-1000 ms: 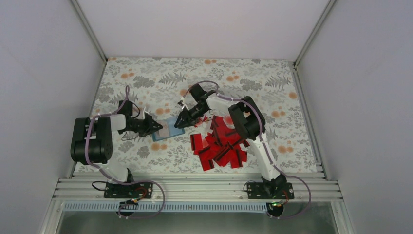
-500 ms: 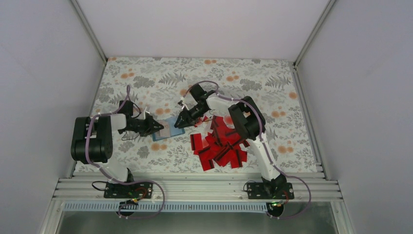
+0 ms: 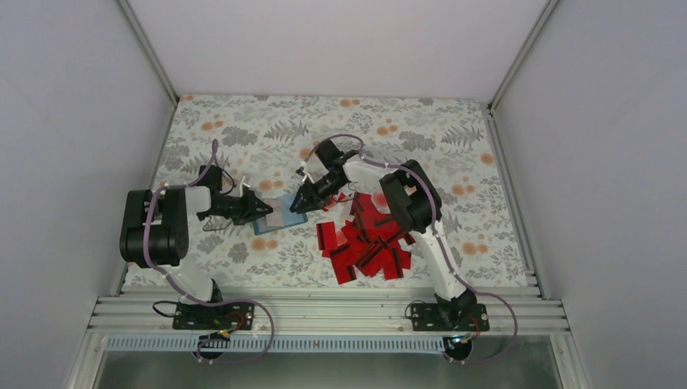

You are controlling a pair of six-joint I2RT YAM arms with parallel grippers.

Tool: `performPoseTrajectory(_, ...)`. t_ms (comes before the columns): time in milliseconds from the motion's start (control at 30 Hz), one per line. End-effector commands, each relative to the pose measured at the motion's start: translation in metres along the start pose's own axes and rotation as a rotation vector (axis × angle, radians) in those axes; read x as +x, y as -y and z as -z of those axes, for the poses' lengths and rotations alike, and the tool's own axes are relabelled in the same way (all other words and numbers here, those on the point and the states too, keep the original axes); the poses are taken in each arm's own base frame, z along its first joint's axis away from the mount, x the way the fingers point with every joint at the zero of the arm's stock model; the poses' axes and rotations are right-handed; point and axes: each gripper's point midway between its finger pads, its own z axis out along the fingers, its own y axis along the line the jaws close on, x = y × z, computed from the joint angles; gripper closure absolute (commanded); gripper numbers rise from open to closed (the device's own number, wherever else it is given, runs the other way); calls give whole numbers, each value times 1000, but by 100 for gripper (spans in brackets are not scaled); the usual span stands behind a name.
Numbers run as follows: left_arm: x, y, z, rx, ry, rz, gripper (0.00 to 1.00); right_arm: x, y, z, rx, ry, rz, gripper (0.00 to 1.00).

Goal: Put the credit cards into the card holder

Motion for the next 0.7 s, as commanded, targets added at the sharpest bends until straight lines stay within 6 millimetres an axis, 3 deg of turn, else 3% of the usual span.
performPoseTrajectory(0, -12, 3, 0, 4, 10, -60, 98, 2, 17, -6, 49, -14, -17, 63)
performPoseTrajectory(667, -16, -1, -6, 19, 14, -73, 98, 2, 18, -7, 46, -15, -27, 63)
